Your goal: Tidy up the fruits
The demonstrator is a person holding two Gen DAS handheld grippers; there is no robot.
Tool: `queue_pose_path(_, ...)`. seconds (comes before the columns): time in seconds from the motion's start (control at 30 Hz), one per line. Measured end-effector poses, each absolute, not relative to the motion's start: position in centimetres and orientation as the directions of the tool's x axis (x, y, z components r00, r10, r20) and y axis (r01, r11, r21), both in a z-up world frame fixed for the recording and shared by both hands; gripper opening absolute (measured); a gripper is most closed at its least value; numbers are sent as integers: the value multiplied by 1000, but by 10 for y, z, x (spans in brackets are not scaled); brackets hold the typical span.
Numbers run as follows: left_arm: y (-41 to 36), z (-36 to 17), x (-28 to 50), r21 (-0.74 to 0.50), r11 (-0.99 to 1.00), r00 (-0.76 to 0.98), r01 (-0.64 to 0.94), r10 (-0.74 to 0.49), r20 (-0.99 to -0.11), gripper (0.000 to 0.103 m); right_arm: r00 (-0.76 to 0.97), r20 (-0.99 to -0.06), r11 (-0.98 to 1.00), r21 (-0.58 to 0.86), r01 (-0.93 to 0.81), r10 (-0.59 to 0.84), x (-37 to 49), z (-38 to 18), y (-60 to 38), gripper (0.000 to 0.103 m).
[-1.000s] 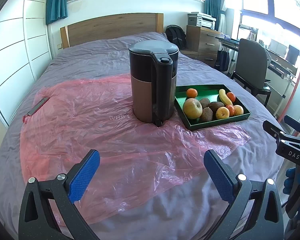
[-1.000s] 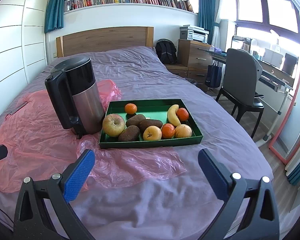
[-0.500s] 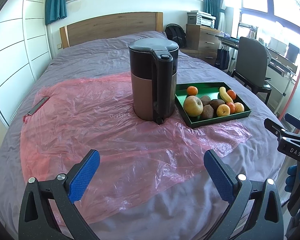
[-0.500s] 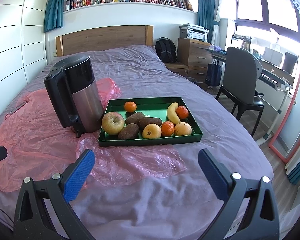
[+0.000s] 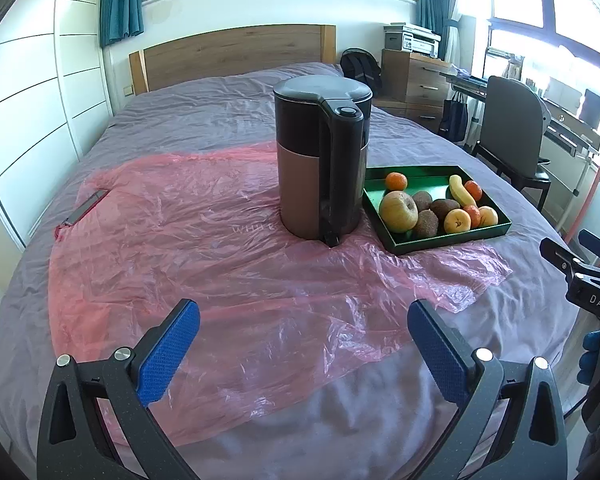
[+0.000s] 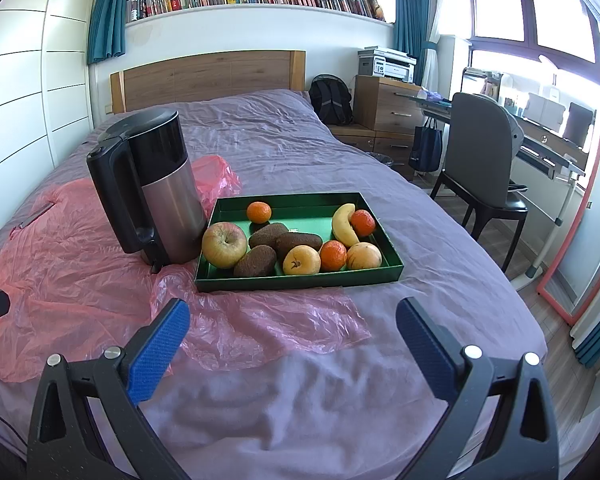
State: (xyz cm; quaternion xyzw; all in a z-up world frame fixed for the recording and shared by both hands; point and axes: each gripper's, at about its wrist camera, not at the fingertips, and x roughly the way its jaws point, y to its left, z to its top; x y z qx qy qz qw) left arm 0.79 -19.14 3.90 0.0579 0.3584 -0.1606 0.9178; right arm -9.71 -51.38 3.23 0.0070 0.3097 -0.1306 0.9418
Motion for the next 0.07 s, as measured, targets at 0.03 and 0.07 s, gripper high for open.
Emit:
queue_pose_path(0.03,-191,39,7,-7,943,692,334,-250,-677,102,774,-585,966,-70,250,-242,-97,32,-513,103)
queue_pose_path(0.07,-190,39,7,-7,943,692,333,-250,-677,102,774,-585,966,-71,249,-242,-97,32,-514,103)
